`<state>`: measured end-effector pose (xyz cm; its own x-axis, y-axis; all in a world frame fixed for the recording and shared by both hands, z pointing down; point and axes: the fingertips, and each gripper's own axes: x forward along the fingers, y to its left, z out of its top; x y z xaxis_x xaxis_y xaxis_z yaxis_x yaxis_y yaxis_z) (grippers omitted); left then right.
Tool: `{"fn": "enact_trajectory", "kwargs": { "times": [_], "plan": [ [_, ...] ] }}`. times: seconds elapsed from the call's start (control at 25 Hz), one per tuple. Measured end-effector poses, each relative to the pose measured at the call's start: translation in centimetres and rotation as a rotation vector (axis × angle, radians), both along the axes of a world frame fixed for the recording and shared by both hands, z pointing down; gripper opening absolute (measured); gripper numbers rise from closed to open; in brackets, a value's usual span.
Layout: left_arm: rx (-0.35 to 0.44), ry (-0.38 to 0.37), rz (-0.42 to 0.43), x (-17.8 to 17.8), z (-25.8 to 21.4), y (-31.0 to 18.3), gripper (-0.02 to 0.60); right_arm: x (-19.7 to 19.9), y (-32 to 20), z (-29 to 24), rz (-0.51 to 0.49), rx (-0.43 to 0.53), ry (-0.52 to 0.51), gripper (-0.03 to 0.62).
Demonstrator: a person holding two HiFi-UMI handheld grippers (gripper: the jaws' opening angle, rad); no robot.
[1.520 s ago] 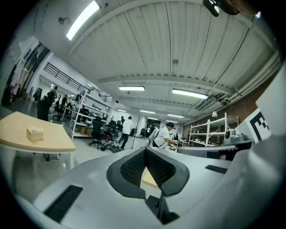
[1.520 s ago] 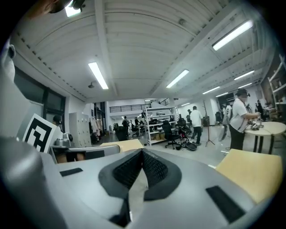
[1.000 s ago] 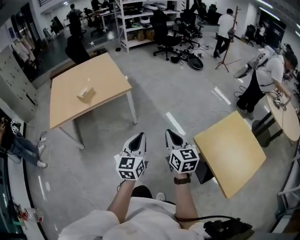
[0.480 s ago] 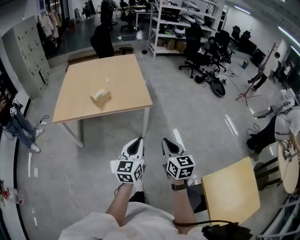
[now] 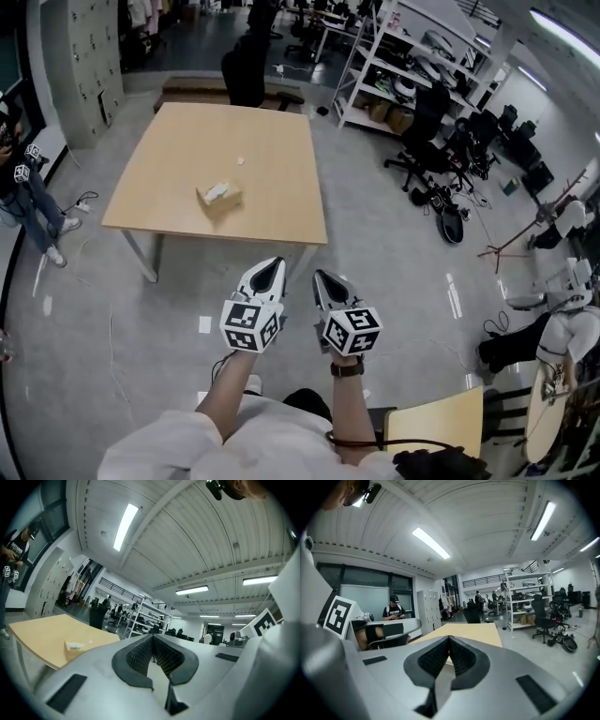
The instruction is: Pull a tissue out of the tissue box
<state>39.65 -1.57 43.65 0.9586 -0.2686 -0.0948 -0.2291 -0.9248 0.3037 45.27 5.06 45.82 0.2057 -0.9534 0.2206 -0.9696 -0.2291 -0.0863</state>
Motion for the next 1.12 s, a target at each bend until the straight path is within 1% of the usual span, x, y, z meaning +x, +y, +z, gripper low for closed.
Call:
{"fn": "enact_trajectory", "kwargs": {
  "times": [0.12,0.24,0.36,0.6,0.76,0.96,1.04,1.12],
  "plan": [
    [0.002,-0.036,-0.044,-0.3,1.5,-2.8,0.002,0.0,-3.9,1.4,-0.057,-0.019,-0.028,-0.003],
    [0.004,-0.052,-0.107,-0.3,1.8,-5.8,0.002,-0.1,-7.8,1.1,-0.137,-0.005,-0.028,-0.003],
    [0.021,-0.075,-0.165,0.0,2.8,-9.1,0.002,0.8,-12.3,2.3,-0.196,-0.002,-0.043,-0.003],
    [0.003,-0.121,-0.336,0.1,5.4,-19.4,0.002,2.5,-23.0,5.1,-0.331,-0.02,-0.091,-0.003],
    [0.015,-0.111,-0.428,2.8,4.7,-26.4,0.002,5.1,-30.9,4.4,-0.444,-0.02,-0.065,-0.003],
    [0.084,-0.147,-0.508,7.2,2.3,-32.9,0.002,10.5,-39.4,2.3,-0.52,-0.009,-0.082,-0.003],
    [0.084,-0.161,-0.558,8.2,1.5,-35.2,0.002,12.5,-42.2,1.5,-0.549,-0.014,-0.084,-0.003],
    [0.064,-0.176,-0.61,8.8,1.6,-37.4,0.002,14.2,-44.8,1.5,-0.572,-0.03,-0.083,-0.003]
  ]
}}
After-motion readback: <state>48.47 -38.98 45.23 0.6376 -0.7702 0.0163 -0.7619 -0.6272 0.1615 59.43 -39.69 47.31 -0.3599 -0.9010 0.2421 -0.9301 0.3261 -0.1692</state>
